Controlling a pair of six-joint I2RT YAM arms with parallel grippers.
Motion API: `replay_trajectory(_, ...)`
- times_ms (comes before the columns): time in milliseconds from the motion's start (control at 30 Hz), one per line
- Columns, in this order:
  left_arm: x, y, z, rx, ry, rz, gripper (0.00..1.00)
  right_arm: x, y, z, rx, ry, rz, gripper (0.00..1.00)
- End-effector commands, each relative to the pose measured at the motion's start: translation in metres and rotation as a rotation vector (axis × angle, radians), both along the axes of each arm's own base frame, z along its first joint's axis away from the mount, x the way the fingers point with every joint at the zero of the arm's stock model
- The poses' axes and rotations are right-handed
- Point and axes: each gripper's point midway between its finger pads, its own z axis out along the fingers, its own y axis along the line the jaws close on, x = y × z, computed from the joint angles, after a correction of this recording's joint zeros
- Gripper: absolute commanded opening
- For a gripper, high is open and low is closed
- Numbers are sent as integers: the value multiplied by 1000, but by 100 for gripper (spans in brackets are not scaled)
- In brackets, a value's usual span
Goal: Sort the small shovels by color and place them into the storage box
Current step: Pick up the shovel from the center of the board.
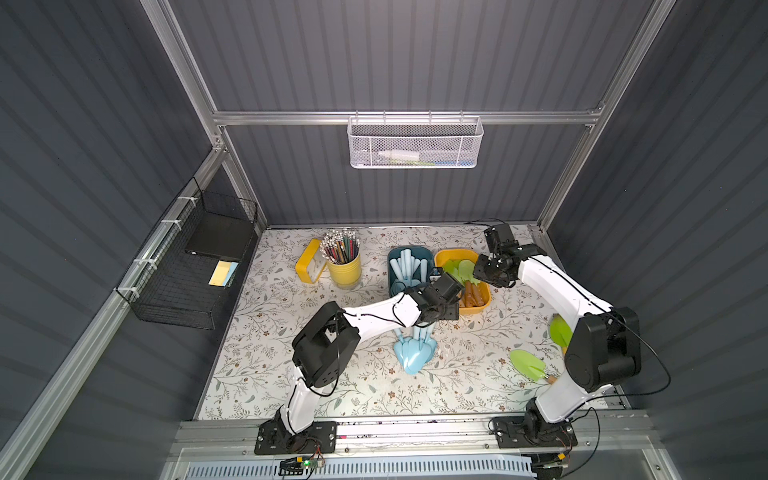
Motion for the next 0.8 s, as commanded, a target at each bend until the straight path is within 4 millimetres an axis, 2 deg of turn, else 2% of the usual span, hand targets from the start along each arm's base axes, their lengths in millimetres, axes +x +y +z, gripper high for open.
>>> replay_trajectory(0,-12,5,-10,68,36,-5,68,-3,-4,1,7,-7,-10,41)
replay_trajectory(133,-18,10,-5,84,21,25,68,-6,-8,-3,9,-3,-18,41)
replay_trajectory(200,-23,11,-13,93,39,16,68,-7,-8,-6,14,3,-17,41)
replay_trajectory(367,-18,11,-26,123,34,22,68,-8,-8,-11,23,20,-19,41)
replay_trajectory(667,-24,14,-67,191,82,-14,68,-11,-16,-12,26,22,-34,41)
replay_trajectory(767,-29,17,-73,199,98,-24,63,-12,-19,-15,33,28,-44,40)
